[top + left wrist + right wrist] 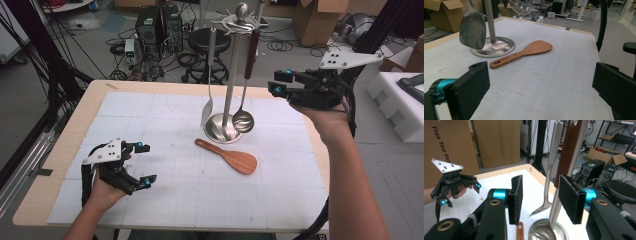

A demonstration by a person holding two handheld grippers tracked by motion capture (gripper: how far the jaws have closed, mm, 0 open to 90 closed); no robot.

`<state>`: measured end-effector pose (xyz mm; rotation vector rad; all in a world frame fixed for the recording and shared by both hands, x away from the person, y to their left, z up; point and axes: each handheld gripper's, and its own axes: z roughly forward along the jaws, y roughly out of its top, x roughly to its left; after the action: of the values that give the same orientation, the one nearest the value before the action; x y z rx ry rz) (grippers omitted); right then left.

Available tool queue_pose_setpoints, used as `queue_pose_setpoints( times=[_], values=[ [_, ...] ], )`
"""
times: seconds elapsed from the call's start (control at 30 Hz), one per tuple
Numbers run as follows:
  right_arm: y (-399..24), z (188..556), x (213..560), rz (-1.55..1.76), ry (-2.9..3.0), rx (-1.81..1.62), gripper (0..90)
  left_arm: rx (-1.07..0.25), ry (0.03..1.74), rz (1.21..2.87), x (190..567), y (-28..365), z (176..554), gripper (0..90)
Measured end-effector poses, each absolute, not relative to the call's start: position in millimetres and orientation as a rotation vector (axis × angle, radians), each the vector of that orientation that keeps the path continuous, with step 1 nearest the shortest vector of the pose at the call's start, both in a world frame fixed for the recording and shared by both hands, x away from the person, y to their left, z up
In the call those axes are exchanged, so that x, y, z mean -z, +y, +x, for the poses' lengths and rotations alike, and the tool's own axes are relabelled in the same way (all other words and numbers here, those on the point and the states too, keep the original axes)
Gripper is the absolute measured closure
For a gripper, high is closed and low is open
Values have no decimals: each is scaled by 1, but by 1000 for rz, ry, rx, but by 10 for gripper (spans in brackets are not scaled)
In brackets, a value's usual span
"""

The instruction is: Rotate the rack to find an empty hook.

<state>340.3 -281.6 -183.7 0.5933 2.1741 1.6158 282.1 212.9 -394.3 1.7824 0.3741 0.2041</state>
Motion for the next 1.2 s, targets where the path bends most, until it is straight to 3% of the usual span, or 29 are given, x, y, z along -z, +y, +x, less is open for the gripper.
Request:
queue_pose_setpoints(
  times=[0.73,1.2],
  values=[
    [-308,288,277,689,2093,-1662,384,-180,387,1769,398,211,289,17],
    [-312,291,309,774,2145,-1625,288,-194,388,1766,396,214,285,17]
  ],
)
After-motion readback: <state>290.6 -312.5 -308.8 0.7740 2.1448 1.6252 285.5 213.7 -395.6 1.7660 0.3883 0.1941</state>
